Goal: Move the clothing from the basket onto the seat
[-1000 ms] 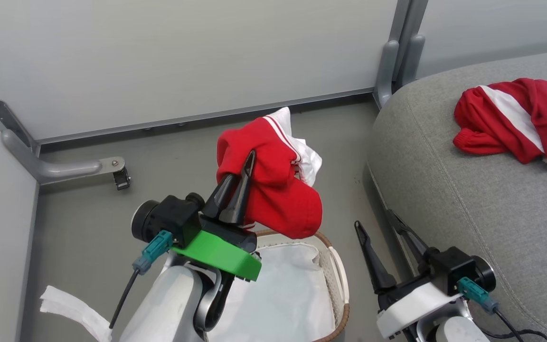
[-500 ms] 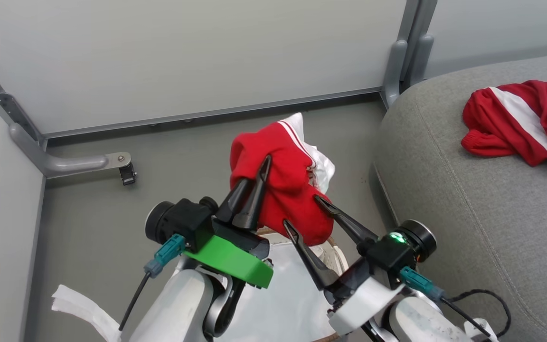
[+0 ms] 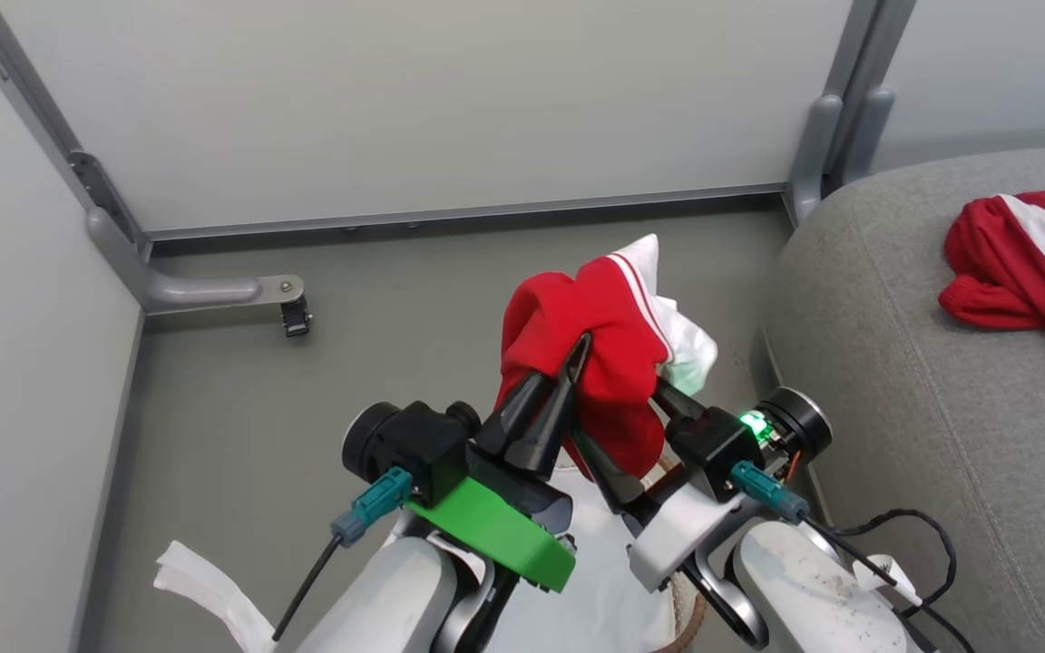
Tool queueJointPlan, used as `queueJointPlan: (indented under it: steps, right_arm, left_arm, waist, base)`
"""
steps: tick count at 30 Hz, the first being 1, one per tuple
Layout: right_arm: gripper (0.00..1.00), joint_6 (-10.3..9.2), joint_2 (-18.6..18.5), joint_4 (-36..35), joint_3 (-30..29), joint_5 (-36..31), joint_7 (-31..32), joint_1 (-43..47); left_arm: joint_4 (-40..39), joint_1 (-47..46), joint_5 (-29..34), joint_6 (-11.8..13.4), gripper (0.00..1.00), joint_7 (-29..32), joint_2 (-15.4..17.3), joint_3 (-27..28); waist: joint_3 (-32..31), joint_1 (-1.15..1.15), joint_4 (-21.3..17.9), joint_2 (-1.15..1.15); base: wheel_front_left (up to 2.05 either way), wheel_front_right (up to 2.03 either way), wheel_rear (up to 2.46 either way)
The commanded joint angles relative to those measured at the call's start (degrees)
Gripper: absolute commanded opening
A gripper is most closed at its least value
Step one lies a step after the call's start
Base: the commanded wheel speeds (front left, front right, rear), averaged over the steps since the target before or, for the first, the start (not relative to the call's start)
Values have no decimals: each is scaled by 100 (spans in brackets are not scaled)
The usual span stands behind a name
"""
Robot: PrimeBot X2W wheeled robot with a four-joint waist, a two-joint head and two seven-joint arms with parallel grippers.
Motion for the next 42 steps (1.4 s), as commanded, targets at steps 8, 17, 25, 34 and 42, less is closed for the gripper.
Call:
queueJointPlan:
  steps: [8,17,25,34,42]
  right_arm:
    - [0,-6,-8,475,14,386,-8,-286]
    - [0,-6,-9,268,-347,519,-9,-178]
    - [0,-6,-8,-59,-761,452,-9,63]
    - [0,-6,-60,-219,-1030,431,-10,321]
    - [0,-6,-157,-479,-1295,539,-10,459]
  left_arm:
    - [-37,-86,-213,51,0,-21,12,-258]
    - [-37,-2,-188,92,0,-20,13,-204]
    - [85,59,-88,192,100,-13,16,-48]
    - [313,60,95,173,100,-13,17,295]
    - [506,36,146,108,100,-12,19,394]
  waist:
    - [-75,0,301,0]
    - [-19,0,73,0]
    - [112,0,-521,0]
    - [361,0,-1684,0]
    - [510,0,-2601,0]
  base:
    - [0,0,0]
    - [0,0,0]
    - [0,0,0]
    - [0,0,0]
    - [0,0,0]
